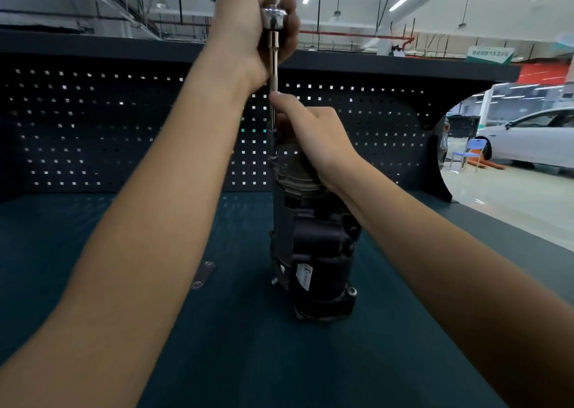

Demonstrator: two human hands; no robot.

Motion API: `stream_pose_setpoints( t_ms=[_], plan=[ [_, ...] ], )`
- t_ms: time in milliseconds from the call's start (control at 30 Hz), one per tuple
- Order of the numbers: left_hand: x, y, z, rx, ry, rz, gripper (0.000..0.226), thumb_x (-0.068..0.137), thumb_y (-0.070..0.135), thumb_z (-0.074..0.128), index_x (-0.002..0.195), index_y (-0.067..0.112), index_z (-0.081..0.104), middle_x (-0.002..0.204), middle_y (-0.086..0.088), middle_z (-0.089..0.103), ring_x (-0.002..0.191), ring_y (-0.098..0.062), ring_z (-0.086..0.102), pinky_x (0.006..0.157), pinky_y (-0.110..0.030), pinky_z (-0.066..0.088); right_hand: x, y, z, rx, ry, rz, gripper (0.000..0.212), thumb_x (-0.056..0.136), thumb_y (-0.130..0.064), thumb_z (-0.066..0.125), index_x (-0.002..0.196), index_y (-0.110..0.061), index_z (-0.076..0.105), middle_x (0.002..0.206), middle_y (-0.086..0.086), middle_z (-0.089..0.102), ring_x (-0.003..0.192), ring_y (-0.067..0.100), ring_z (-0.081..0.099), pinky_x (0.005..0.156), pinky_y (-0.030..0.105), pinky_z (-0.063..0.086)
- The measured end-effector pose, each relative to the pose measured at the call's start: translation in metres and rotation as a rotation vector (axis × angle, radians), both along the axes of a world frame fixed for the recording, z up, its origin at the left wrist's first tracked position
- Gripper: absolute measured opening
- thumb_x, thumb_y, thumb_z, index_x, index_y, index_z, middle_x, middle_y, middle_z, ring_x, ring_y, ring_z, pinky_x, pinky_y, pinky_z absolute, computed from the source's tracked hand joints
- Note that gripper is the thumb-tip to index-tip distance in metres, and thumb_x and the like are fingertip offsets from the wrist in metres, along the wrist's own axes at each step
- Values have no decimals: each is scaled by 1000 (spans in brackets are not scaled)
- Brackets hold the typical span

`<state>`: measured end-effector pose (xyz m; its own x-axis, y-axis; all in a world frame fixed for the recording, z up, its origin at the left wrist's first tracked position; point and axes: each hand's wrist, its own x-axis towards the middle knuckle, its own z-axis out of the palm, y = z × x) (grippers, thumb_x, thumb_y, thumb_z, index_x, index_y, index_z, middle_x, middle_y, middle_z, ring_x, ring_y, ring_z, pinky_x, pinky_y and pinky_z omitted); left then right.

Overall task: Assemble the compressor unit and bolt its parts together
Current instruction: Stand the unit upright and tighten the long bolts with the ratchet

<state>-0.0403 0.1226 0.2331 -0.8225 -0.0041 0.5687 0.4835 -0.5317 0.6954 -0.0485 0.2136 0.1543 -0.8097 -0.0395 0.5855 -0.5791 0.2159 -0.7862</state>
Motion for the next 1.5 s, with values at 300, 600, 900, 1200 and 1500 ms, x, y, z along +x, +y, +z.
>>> stream_pose_setpoints(
  t_ms=[300, 600, 900, 1200, 1500],
  plan=[
    [14, 8, -15, 70, 178, 96, 24, 97, 6, 31, 77, 8, 43, 49, 1, 57, 42, -11, 54, 44, -21, 46, 0, 1, -2, 1, 102, -194, 38, 91, -22, 43, 94, 13, 59, 57, 1, 48, 54, 10, 38, 47, 20, 29],
    [18, 3, -15, 60, 181, 250, 28, 96, 6, 28, 74, 8, 45, 49, 2, 61, 42, -11, 55, 44, -20, 43, 0, -1, 0, 72, 62, -170, 62, 98, -39, 30, 102, 16, 58, 100, 25, 66, 90, 36, 62, 63, 30, 41],
    [3, -32, 12, -335, -111, -338, 29, 99, 22, 30, 77, 17, 48, 36, 9, 45, 28, -1, 43, 30, -11, 30, 2, 3, -1, 227, 112, -204, 35, 90, -15, 41, 63, 7, 48, 60, 18, 52, 53, 20, 40, 47, 19, 31],
    [17, -10, -13, 121, 22, 30, 22, 99, 15, 32, 79, 14, 42, 48, 3, 60, 42, -9, 56, 42, -16, 43, 29, 21, -18, 973, 217, -266, 48, 95, -49, 24, 87, -18, 59, 89, -1, 62, 96, 21, 54, 111, 47, 8],
    [16, -7, -6, -8, 18, 126, 19, 96, 7, 29, 83, 11, 43, 46, 3, 60, 39, -8, 55, 42, -15, 43, 44, 30, -34, 1029, 201, -270, 67, 71, -58, 41, 125, -17, 40, 127, -3, 47, 120, 16, 41, 113, 46, 3]
  ],
)
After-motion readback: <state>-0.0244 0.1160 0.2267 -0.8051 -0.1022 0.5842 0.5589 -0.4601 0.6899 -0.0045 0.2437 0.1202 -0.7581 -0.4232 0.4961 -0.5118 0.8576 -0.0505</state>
